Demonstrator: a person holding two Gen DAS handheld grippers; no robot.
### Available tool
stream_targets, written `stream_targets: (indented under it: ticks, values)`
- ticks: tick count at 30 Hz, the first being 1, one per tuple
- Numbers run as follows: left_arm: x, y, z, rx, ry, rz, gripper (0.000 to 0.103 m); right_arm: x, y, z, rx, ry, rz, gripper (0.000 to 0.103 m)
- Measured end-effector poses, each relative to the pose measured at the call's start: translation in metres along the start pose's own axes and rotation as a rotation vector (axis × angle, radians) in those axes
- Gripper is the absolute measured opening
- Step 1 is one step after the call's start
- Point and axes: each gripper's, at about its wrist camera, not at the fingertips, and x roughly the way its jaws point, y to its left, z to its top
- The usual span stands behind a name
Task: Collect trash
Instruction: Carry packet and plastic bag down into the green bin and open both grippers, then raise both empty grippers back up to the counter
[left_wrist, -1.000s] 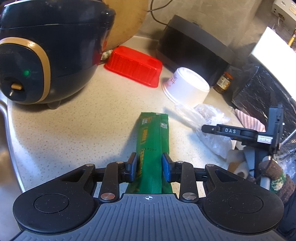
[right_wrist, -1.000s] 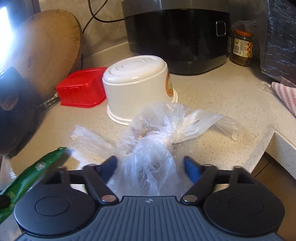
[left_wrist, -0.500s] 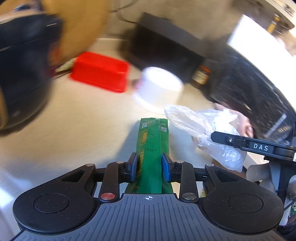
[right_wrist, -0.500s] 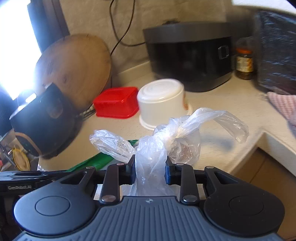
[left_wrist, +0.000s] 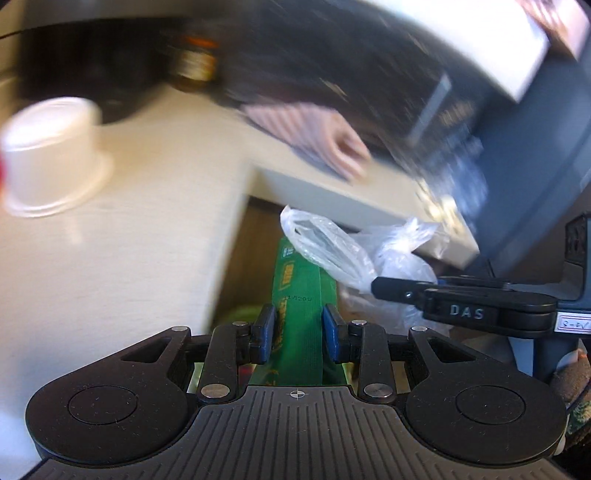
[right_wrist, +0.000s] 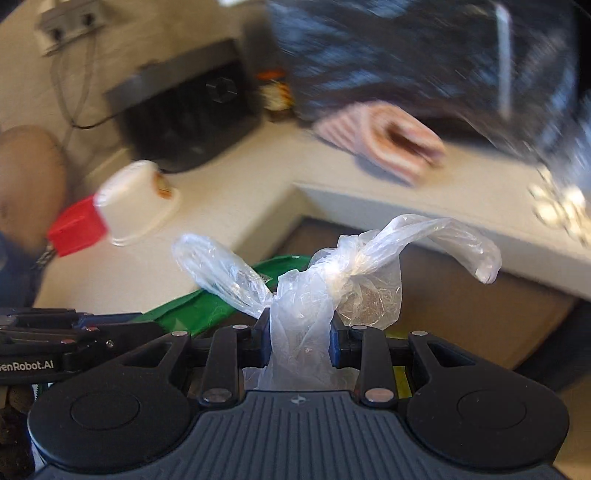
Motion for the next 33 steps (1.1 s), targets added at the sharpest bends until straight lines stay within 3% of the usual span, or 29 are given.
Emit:
stream_targets:
  ticks: [6, 10, 14, 18, 19, 21, 24, 33]
  values:
    - [0.078, -0.014, -0.009, 0.025, 0.207, -0.005, 0.033, 0.041, -0.056, -0.034, 0.152, 0.129, -0.071, 0.028]
    - [0.127, -0.016, -0.021, 0.036, 0.319, 0.058, 0.032, 0.092, -0.091, -0.063, 0.263, 0.267, -0.074, 0.028]
    - [0.178, -0.010, -0.025, 0.006, 0.390, 0.121, 0.032, 0.146, -0.119, -0.089, 0.352, 0.378, -0.022, 0.028]
    - [0.212, 0.010, -0.027, -0.081, 0.439, 0.109, 0.032, 0.203, -0.136, -0.108, 0.406, 0.482, -0.004, 0.030]
    - [0.215, 0.013, -0.027, -0.090, 0.446, 0.119, 0.032, 0.216, -0.138, -0.109, 0.416, 0.509, -0.002, 0.031]
    - [0.215, 0.015, -0.026, -0.080, 0.430, 0.151, 0.032, 0.234, -0.142, -0.111, 0.443, 0.551, 0.008, 0.043]
    - [0.210, 0.018, -0.024, -0.087, 0.417, 0.153, 0.032, 0.241, -0.146, -0.111, 0.489, 0.547, 0.019, 0.057]
    - [0.176, 0.026, -0.014, -0.173, 0.364, 0.061, 0.032, 0.212, -0.155, -0.089, 0.492, 0.489, -0.078, 0.058]
